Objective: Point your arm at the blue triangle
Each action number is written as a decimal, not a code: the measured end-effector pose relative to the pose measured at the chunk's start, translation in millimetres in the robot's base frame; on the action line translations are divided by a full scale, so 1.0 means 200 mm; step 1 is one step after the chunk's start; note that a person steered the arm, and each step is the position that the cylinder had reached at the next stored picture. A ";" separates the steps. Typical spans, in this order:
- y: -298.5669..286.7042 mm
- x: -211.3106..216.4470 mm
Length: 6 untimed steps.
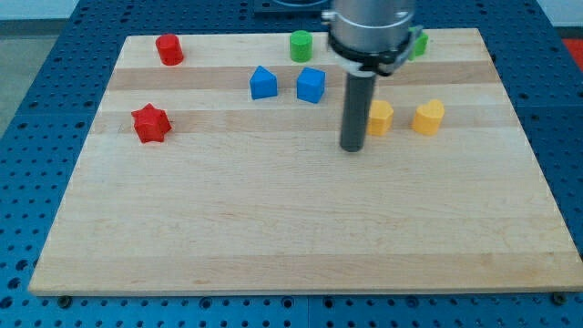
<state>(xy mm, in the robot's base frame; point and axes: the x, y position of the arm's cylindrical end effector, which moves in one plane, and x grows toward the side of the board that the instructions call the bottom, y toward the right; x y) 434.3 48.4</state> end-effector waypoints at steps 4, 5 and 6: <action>-0.59 -0.29; -0.74 -0.37; -0.83 -0.45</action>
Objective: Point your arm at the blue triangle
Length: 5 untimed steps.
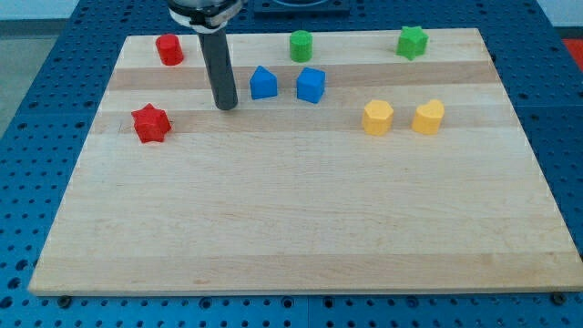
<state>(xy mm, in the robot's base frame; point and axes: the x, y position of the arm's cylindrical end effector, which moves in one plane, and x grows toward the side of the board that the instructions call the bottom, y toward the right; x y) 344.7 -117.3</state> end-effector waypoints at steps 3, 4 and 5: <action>0.07 -0.32; 0.20 -0.34; 0.30 -0.34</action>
